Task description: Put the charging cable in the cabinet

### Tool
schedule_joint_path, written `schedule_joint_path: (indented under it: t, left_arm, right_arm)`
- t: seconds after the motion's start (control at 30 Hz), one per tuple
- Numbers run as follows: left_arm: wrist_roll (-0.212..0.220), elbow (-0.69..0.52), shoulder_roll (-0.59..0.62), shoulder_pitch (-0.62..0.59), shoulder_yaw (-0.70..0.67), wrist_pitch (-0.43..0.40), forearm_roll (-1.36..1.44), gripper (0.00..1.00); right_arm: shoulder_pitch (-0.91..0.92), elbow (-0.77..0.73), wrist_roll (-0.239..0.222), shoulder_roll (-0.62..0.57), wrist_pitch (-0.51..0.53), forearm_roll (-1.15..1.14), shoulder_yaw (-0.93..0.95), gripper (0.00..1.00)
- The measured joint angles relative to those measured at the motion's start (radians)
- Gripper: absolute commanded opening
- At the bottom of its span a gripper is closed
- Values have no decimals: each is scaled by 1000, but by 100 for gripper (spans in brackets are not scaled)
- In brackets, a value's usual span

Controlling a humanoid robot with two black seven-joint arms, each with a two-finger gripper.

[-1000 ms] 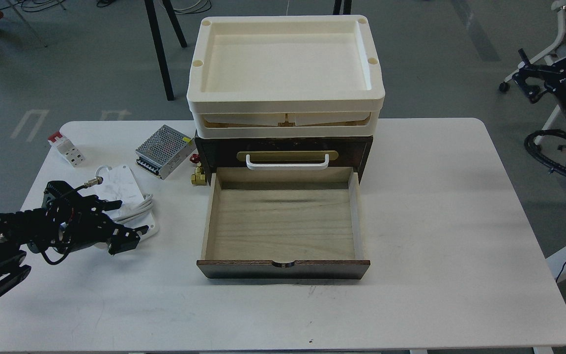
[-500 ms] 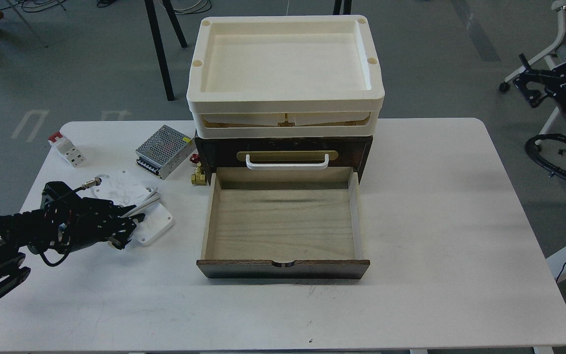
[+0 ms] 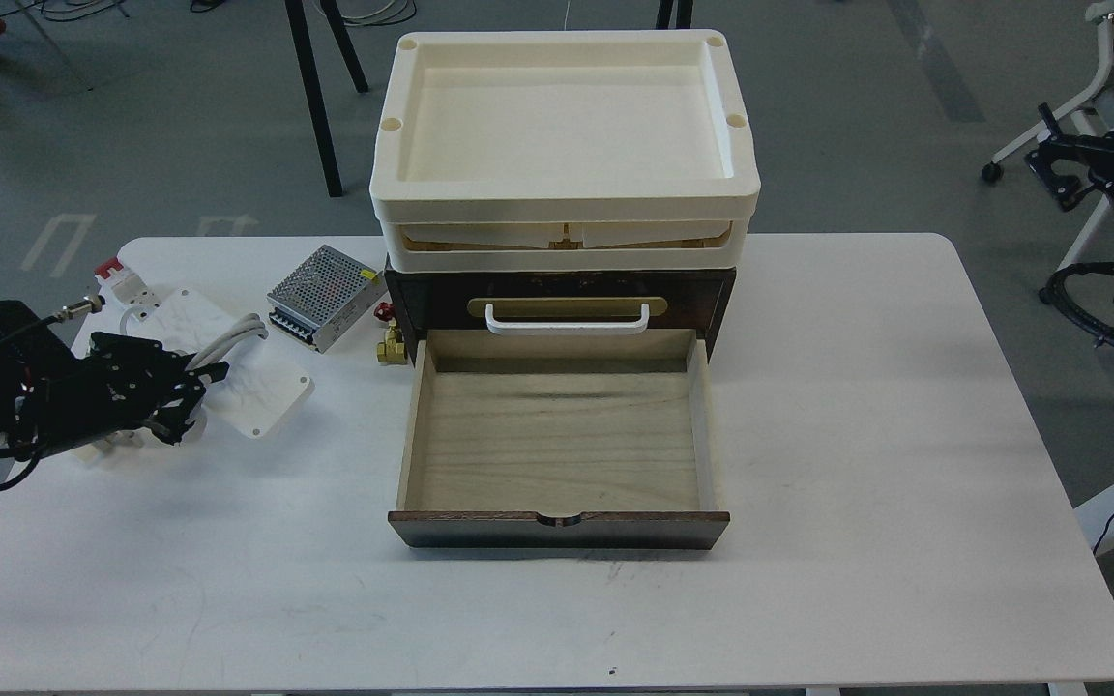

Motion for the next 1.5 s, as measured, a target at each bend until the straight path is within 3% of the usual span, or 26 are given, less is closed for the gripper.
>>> schedule_joint_path:
  t: [0.17, 0.23, 0.33, 0.43, 0.63, 0.87, 0.93, 1.0, 1.07, 1.13, 1.23, 1.37, 1.5]
  left_arm:
    - [0, -354, 171, -19, -45, -44, -99, 0]
    - [0, -444, 166, -22, -54, -65, -130, 0]
    - [0, -493, 51, -21, -56, -89, -196, 0]
    - [0, -460, -109, -10, -56, -106, -256, 0]
    - [0, -261, -387, -7, -48, -141, -287, 0]
    - [0, -63, -523, -3, -25, -170, -280, 3]
    - [0, -1, -555, -3, 1, -170, -277, 7]
    - [0, 55, -586, -3, 25, -169, -274, 18]
    - [0, 85, -609, -3, 34, -168, -273, 39]
    - [0, 95, -621, -6, 37, -168, -272, 67]
    - [0, 98, -624, -16, 34, -167, -281, 84]
    - [0, 92, -614, -21, 21, -166, -288, 92]
    - [-1, 83, -588, -22, -6, -171, -290, 92]
  right_arm:
    - [-4, -12, 0, 0, 0, -2, -1, 100]
    - [-6, -21, 0, 1, 0, -2, -2, 100]
    - [-7, -52, 0, 4, 0, -2, -2, 100]
    - [-8, -77, 0, 4, 0, 1, 1, 100]
    - [-17, -83, 0, 4, 0, 3, 2, 100]
    - [-28, -83, 1, 4, 0, 6, 3, 100]
    - [-30, -83, 1, 4, 0, 6, 3, 100]
    - [-30, -83, 2, 4, 0, 6, 3, 100]
    - [-31, -83, 2, 4, 0, 6, 3, 100]
    - [-31, -83, 2, 4, 0, 6, 3, 100]
    - [-31, -83, 2, 4, 0, 6, 4, 100]
    - [-31, -82, 2, 4, 0, 6, 10, 100]
    - [-31, -81, 2, 8, 0, 6, 21, 100]
